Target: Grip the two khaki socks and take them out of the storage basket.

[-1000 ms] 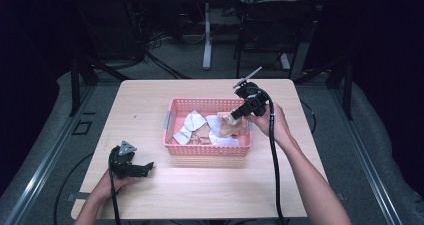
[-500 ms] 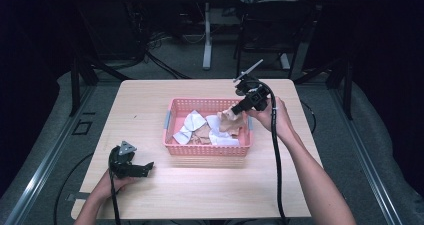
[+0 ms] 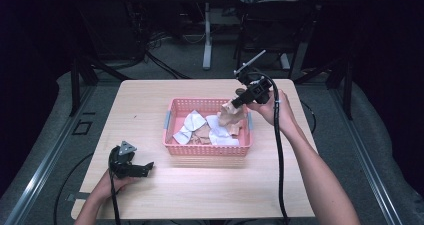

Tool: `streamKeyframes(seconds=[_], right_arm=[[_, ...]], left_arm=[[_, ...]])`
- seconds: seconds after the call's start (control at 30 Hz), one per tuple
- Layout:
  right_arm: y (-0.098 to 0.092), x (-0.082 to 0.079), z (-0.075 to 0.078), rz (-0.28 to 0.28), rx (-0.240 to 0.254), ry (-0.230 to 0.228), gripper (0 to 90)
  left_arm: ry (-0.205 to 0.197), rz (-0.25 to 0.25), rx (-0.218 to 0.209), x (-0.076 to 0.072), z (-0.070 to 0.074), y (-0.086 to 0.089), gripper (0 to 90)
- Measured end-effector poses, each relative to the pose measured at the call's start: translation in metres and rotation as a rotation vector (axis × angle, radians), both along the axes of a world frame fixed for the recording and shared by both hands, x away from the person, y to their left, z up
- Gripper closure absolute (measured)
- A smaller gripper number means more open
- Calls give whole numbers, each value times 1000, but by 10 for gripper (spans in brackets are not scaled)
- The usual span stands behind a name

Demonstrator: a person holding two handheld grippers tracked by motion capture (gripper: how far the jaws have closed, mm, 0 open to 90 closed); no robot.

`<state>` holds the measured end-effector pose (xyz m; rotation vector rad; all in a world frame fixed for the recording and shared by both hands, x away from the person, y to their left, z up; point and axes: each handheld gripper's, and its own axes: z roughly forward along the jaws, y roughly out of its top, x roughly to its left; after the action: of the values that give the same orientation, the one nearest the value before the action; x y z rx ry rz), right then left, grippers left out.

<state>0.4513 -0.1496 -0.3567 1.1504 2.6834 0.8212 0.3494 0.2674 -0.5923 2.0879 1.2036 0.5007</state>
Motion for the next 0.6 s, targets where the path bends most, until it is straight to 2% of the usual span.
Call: streamKeyframes(seconds=[0.33,0.37,0.6], right_arm=[[-6,-1,11,-7,8,-15,823],[-6,-2,11,-12,22,-20,822],[-17,-2,19,-28,26,-28,822]], left_arm=[[0,0,-1,0,0,0,1],[0,0,0,0,0,0,0],[0,0,-1,0,0,0,1]])
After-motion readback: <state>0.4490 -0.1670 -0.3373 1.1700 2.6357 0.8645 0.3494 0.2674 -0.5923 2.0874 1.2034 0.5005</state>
